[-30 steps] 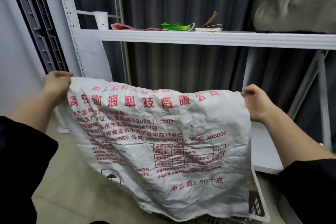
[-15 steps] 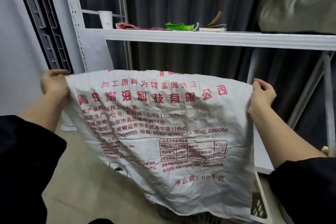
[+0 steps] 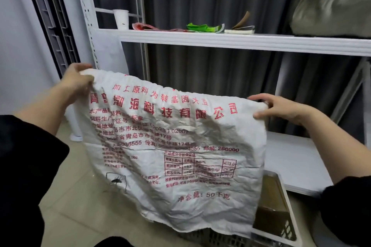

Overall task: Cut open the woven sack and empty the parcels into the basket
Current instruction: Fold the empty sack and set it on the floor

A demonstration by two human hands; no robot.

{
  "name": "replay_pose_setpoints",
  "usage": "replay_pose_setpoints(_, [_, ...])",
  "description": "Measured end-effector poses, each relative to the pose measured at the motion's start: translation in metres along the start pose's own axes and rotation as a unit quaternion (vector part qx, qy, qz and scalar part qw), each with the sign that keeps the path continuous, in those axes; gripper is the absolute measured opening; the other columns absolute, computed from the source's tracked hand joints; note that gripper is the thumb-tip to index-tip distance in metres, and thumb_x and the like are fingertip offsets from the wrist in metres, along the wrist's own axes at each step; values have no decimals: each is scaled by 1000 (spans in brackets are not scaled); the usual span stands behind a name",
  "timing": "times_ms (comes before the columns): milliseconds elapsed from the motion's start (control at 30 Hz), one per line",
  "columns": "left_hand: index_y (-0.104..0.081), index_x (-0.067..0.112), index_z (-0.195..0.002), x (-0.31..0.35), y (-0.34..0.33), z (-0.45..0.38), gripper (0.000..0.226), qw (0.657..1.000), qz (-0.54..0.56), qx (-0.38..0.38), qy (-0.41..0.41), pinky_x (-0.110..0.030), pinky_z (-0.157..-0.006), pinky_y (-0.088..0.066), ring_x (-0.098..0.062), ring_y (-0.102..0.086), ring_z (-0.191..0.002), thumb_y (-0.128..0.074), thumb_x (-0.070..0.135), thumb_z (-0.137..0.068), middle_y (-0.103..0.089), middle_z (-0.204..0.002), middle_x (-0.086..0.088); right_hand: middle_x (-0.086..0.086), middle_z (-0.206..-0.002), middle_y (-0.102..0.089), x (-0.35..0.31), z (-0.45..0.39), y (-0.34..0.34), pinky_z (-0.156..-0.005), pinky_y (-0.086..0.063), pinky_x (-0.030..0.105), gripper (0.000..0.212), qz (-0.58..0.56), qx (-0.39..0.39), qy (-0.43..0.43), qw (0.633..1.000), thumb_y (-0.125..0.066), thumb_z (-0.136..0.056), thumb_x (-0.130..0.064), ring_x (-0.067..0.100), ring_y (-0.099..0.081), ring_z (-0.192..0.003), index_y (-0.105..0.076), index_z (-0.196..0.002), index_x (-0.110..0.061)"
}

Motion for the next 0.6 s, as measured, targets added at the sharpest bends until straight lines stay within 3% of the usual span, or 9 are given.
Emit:
replay_pose_setpoints(67, [-53, 12, -130, -4, 5, -2, 46, 995, -97, -8, -25, -39, -100, -43, -33, -51, -118, -55, 2, -85, -54, -132, -13, 2, -91, -66, -2, 0, 9, -77, -45, 24, 20, 28, 75, 11, 997, -75, -79, -15, 15, -59, -87, -69, -98, -11])
replay_pose_setpoints(167, [-58, 18, -123, -5, 19, 3, 38, 964, -259, 58, -34, -51, -100, -43, -42, -52, -116, -53, 26, -86, -58, -125, -20, 11, -86, -62, -5, 8, 24, -68, -45, 24, 26, -64, 205, 35, 976, -66, -86, -18, 20, -55, -81, -65, -94, 7])
replay_pose_setpoints(267, [-57, 15, -122, 7, 30, 15, 36, 932, -316, 175, -19, -54, -104, -30, -44, -40, -124, -44, 32, -93, -44, -133, -26, 6, -84, -61, -21, 10, 20, -61, -43, 22, 17, -120, 260, 41, 957, -58, -89, -18, 17, -54, -78, -63, -92, -2])
replay_pose_setpoints(333, [-59, 20, -122, 17, 27, 26, 34, 946, -253, 203, 22, -52, -108, -22, -41, -30, -132, -46, 33, -93, -31, -145, -21, 4, -86, -61, -27, 8, 19, -63, -43, 28, 19, -169, 322, 26, 931, -53, -87, -19, 15, -52, -76, -62, -94, -3])
replay_pose_setpoints(400, [-61, 28, -119, 28, 15, 33, 31, 964, -169, 199, 57, -47, -109, -22, -36, -29, -133, -49, 34, -92, -31, -145, -14, 5, -88, -61, -32, 5, 21, -67, -42, 28, 24, -234, 394, 23, 889, -49, -85, -17, 14, -51, -78, -62, -97, -1])
replay_pose_setpoints(500, [-56, 27, -119, 76, -12, 61, 31, 975, -91, 202, -15, -41, -107, -28, -29, -37, -127, -53, 33, -88, -38, -137, -7, -3, -82, -56, -35, 3, 21, -70, -40, 25, 15, -319, 483, -15, 816, -47, -89, -20, 15, -49, -79, -59, -95, -14])
replay_pose_setpoints(533, [-56, 23, -114, 98, -28, 77, 27, 981, -51, 170, -73, -39, -105, -35, -28, -44, -121, -53, 30, -88, -44, -130, -6, -4, -83, -56, -39, 3, 20, -72, -40, 25, 17, -333, 501, -24, 798, -47, -90, -22, 15, -50, -79, -60, -97, -15])
replay_pose_setpoints(600, [-56, 17, -105, 135, -76, 118, 15, 985, 49, -7, -163, -32, -84, -51, -23, -58, -98, -51, 23, -92, -58, -106, -4, -2, -89, -56, -50, 1, 17, -73, -40, 25, 23, -350, 521, -24, 778, -45, -92, -23, 15, -51, -80, -61, -104, -10])
Point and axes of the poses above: each hand's wrist, its own z-axis away from the middle knuckle, its own y-axis out of the back of the hand, x = y × z, the point moved 9 cm from there along -z, towards the middle knuckle
